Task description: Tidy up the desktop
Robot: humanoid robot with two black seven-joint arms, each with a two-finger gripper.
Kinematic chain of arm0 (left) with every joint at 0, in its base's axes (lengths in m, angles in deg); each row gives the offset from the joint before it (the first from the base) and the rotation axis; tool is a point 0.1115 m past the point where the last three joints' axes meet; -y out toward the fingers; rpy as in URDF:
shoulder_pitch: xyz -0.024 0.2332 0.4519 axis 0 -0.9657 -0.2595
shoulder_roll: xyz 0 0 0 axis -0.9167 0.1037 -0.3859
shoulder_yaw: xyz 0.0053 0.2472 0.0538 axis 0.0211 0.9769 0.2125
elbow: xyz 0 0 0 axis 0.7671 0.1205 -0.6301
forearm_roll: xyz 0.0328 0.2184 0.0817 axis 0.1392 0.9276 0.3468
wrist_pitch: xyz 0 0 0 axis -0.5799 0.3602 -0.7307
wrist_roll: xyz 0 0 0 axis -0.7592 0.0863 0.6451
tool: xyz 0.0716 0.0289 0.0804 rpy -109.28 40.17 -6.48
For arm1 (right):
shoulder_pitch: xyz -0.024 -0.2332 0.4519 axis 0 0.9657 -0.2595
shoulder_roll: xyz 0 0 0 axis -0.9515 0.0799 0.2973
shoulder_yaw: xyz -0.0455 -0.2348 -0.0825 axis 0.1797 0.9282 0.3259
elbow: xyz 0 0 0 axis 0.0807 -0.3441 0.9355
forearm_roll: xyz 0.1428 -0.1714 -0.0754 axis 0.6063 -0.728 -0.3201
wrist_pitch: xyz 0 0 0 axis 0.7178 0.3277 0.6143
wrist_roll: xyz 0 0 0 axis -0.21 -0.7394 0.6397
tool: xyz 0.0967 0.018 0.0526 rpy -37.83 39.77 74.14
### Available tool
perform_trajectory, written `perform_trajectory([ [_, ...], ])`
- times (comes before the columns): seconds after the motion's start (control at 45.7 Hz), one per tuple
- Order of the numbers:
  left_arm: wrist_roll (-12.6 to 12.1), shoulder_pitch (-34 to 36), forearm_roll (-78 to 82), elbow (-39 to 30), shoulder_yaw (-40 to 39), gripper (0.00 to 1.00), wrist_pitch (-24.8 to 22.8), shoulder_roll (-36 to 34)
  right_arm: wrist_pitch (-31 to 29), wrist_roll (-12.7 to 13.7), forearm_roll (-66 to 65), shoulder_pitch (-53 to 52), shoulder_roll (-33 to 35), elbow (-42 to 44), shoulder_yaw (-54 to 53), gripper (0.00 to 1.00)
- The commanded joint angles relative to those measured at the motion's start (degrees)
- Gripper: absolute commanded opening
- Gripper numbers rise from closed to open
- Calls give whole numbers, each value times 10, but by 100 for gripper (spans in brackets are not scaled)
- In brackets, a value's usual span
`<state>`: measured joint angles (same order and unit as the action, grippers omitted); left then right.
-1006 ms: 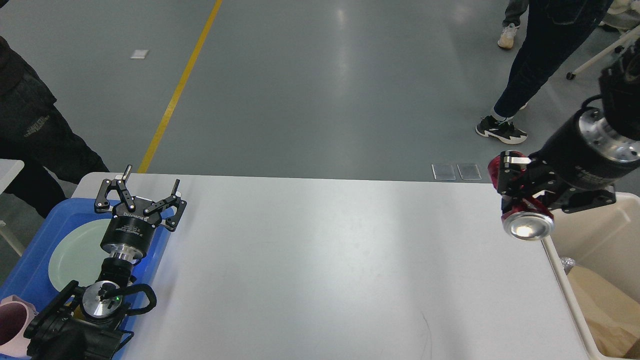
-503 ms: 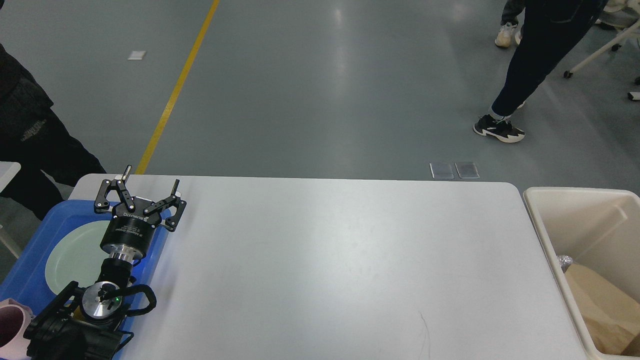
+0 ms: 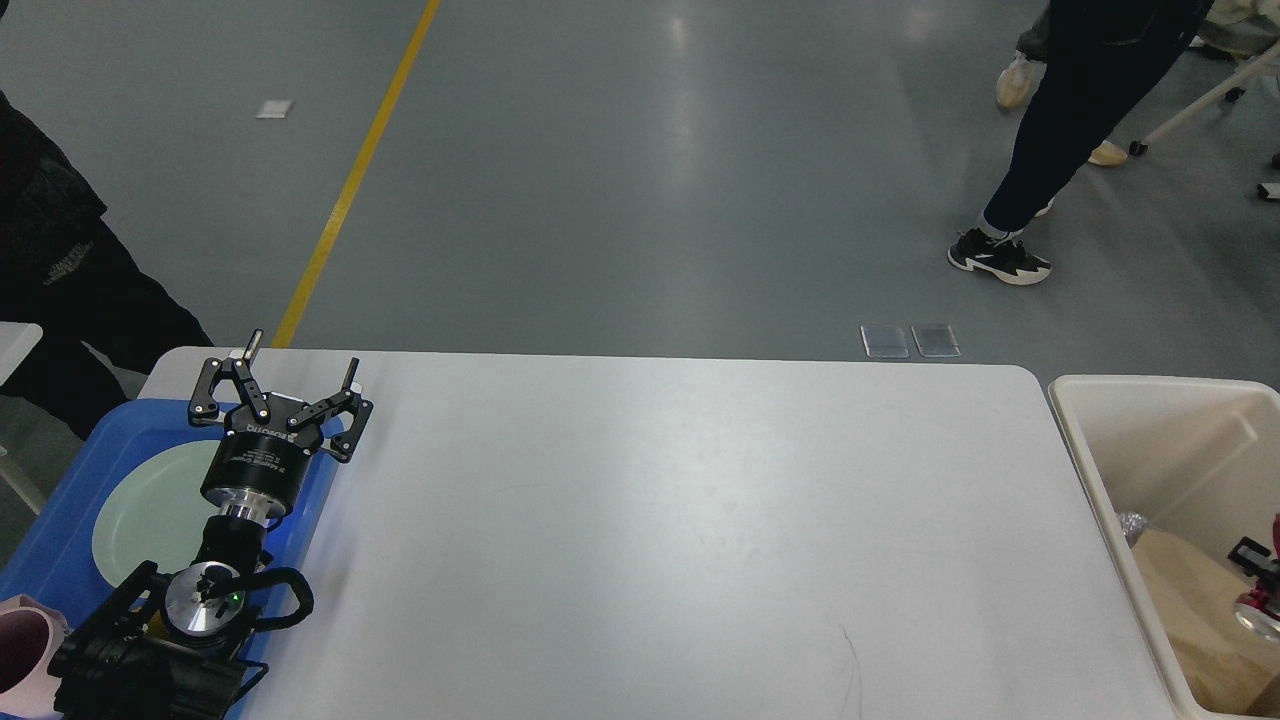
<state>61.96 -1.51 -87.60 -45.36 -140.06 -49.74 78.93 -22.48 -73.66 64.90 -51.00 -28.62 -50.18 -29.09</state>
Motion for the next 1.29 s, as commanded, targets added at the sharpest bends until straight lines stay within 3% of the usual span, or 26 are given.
perform_trajectory([
  [0.0,0,-1,0,0,0,96,0,0,38,22,0,45,-46,41,-27,0],
  [0.263,0,0,0,0,0,96,0,1,64,57,0,50,-56,40,-27,0],
  [0.284,0,0,-1,0,0,96,0,1,70,57,0,51,-56,40,-27,15],
  [0.35,0,0,0,0,0,96,0,0,84,56,0,51,-57,42,-25,76],
  [0.372,0,-1,-1,0,-1,96,0,1,90,55,0,51,-57,43,-25,91],
  [0.394,0,0,-1,0,0,96,0,0,97,55,0,51,-57,43,-24,100],
  [0.853,0,-1,0,0,0,96,0,1,119,51,1,45,-56,42,-67,100],
  [1.094,-1,-1,0,0,0,96,0,0,115,50,2,-80,-22,8,-394,100],
  [1.269,-1,0,0,0,0,96,0,0,111,48,1,-144,16,-102,-646,100],
])
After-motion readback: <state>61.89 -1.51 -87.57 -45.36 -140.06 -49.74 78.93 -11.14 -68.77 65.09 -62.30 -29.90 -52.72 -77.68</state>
